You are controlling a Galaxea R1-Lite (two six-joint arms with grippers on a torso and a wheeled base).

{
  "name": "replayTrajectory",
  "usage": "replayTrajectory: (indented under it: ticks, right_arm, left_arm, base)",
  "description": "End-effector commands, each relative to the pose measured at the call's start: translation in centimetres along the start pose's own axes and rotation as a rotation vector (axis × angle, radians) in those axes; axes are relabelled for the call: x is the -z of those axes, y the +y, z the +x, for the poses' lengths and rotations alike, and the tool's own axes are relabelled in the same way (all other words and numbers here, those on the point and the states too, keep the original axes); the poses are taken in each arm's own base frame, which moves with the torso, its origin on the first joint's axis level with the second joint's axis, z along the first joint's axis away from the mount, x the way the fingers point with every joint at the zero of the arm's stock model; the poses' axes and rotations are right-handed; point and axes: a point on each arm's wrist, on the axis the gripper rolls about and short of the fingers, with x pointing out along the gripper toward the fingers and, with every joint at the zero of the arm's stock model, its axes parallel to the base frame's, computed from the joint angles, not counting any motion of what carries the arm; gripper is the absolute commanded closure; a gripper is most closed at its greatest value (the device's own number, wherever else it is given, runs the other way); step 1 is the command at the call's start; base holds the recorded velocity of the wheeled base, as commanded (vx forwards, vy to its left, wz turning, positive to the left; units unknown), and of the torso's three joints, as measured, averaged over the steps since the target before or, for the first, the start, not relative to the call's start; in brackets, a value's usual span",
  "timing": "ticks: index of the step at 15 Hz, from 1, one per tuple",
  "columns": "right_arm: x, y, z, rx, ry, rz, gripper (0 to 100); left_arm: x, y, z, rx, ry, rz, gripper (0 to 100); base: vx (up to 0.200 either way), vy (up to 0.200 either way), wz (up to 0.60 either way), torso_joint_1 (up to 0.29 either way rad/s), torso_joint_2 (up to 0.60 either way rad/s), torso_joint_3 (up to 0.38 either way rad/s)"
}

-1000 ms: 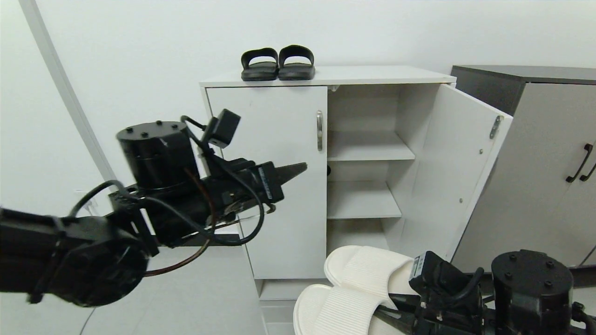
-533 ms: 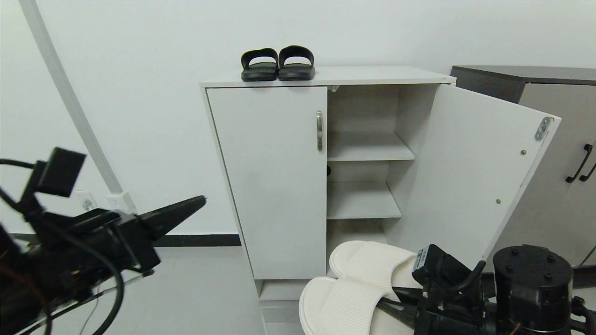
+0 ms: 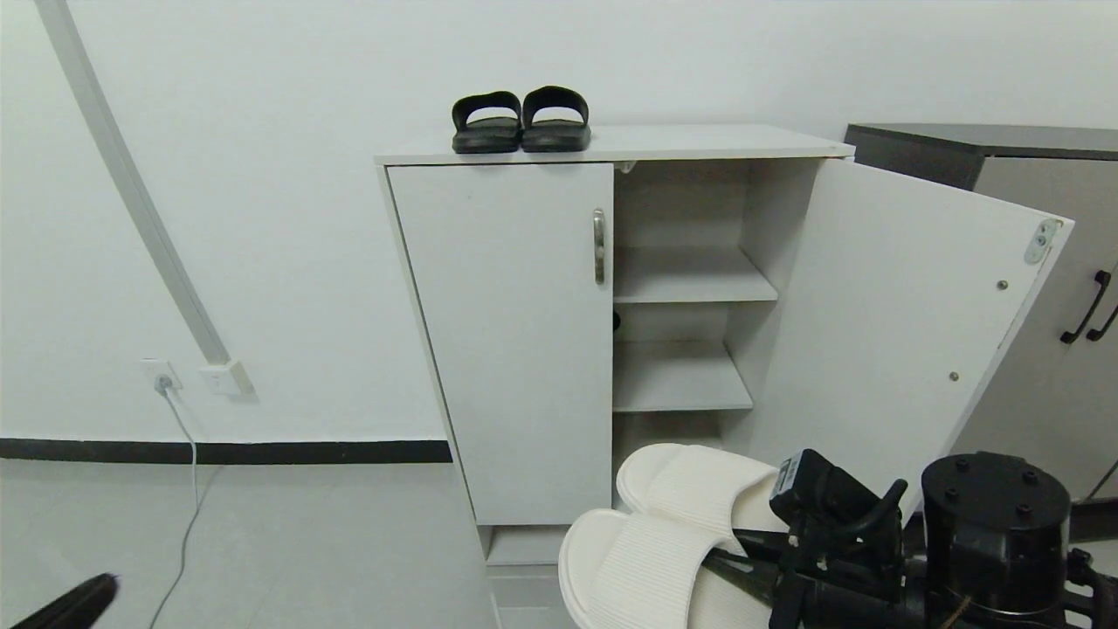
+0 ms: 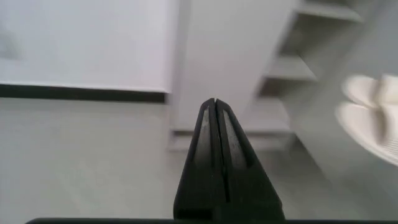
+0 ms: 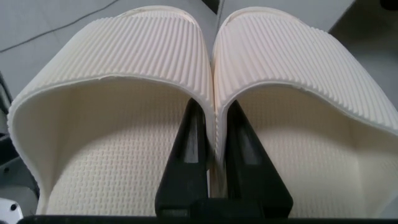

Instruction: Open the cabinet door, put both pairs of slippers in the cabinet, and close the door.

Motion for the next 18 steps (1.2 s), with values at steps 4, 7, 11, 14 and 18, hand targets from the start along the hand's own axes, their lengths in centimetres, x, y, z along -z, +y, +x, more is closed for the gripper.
replayTrajectory:
  ticks: [4,7,11,14,18]
  right_arm:
    - [-0.4,-0.8,0.7,0.063,-0.008,0.015,100]
    - [-0.7,-0.9,0.9,0.069,-0.019,0.028,100]
    - [-0.5,-1.0,1.4,0.084,-0.004,0.03,100]
    - [-0.5,-1.0,1.5,0.11,0.001,0.032,100]
    - [-1.4,-0.5,3.1,0.253,-0.01,0.064,100]
  left_arm:
    - [6.0,0.9,-3.8,-0.319,-0.241,0.088,100]
    - [7.8,0.8,-3.3,-0.172,-0.122,0.114,100]
    - [7.8,0.9,-3.6,0.022,-0.155,0.176,100]
    - [8.0,1.0,-3.9,-0.07,-0.212,0.162,100]
    - [8.0,0.9,-3.9,-0.026,-0.207,0.165,100]
  base:
    - [0.0,0.0,0.0,0.0,0.0,0.0]
    - [0.0,0.0,0.0,0.0,0.0,0.0]
    - [0.0,0.0,0.0,0.0,0.0,0.0]
    - [0.0,0.0,0.0,0.0,0.0,0.0]
    - [0.0,0.0,0.0,0.0,0.0,0.0]
